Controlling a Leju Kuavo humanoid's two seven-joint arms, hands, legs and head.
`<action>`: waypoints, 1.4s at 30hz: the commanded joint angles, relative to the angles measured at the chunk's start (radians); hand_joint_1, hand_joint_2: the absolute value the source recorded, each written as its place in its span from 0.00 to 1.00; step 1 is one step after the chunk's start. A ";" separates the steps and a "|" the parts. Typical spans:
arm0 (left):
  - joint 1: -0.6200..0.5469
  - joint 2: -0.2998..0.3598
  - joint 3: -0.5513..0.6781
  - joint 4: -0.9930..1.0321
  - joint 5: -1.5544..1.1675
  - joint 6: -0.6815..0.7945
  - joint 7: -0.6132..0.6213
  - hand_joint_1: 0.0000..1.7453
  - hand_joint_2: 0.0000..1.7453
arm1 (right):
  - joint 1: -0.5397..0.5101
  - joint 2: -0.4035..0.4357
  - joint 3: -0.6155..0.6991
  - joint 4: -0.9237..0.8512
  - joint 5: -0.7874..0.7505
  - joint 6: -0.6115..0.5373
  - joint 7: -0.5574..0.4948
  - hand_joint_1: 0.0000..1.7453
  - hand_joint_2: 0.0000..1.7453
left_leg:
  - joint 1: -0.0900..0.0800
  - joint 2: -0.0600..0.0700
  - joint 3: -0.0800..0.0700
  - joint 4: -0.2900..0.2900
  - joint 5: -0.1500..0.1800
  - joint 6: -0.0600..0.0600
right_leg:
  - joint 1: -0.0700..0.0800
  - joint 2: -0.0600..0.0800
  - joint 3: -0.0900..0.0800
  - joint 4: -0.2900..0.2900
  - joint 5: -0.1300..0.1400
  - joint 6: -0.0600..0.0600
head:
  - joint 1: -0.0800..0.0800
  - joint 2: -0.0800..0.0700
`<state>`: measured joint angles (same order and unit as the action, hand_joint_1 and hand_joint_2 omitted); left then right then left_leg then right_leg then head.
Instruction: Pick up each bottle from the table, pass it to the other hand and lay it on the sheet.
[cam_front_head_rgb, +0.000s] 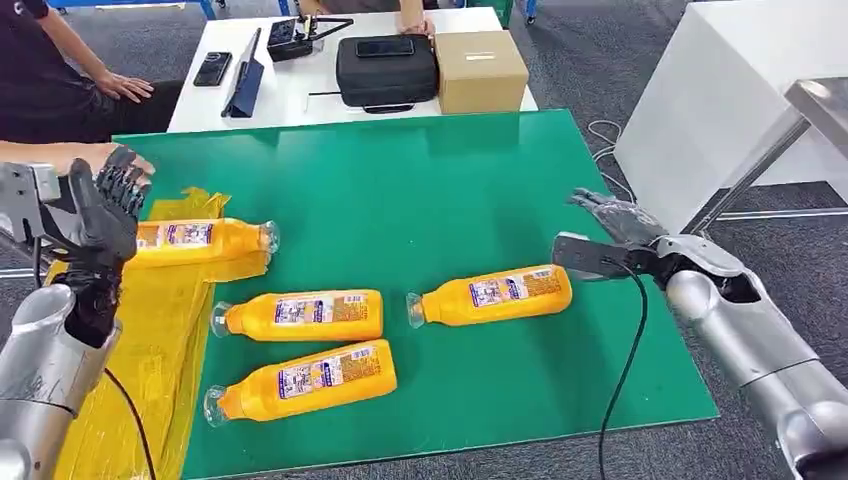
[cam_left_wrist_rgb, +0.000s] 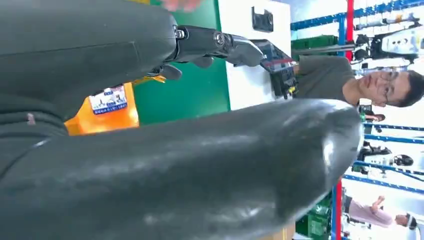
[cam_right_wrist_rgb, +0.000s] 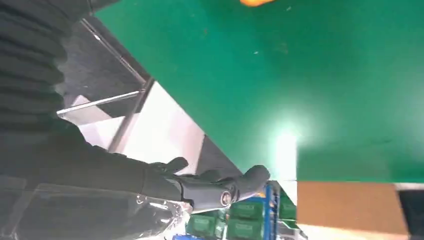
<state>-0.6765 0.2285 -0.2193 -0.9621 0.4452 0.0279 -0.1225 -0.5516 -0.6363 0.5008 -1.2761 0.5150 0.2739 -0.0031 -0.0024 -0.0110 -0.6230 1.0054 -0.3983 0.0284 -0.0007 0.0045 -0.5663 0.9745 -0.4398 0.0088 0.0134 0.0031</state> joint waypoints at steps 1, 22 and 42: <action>-0.075 0.007 -0.077 0.108 -0.012 0.006 0.000 0.00 0.00 | -0.082 0.038 0.072 0.122 -0.011 0.019 0.002 0.00 1.00 | 0.000 0.002 0.006 0.000 -0.003 -0.002 | 0.000 0.001 0.006 -0.001 -0.002 0.000 | 0.000 0.000; -0.117 -0.037 -0.139 0.174 -0.023 0.026 0.000 0.00 0.00 | -0.086 0.127 0.206 0.151 -0.109 0.056 0.001 0.00 1.00 | 0.000 0.002 0.004 0.000 -0.002 -0.002 | 0.000 0.000 0.004 -0.001 -0.001 0.000 | 0.000 0.000; -0.107 -0.031 -0.135 0.185 0.011 0.030 0.006 0.00 0.00 | -0.114 0.123 0.346 0.232 -0.097 0.102 0.042 0.00 1.00 | 0.000 0.002 0.005 0.000 -0.002 -0.002 | 0.000 0.001 0.004 -0.001 -0.001 0.000 | 0.000 0.000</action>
<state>-0.7378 0.2049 -0.3220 -0.8633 0.4303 0.0549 -0.1270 -0.5949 -0.5333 0.7149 -1.1654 0.4021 0.3487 0.0034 -0.0024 -0.0104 -0.6229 1.0054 -0.3983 0.0284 -0.0007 0.0048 -0.5664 0.9745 -0.4398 0.0088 0.0133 0.0031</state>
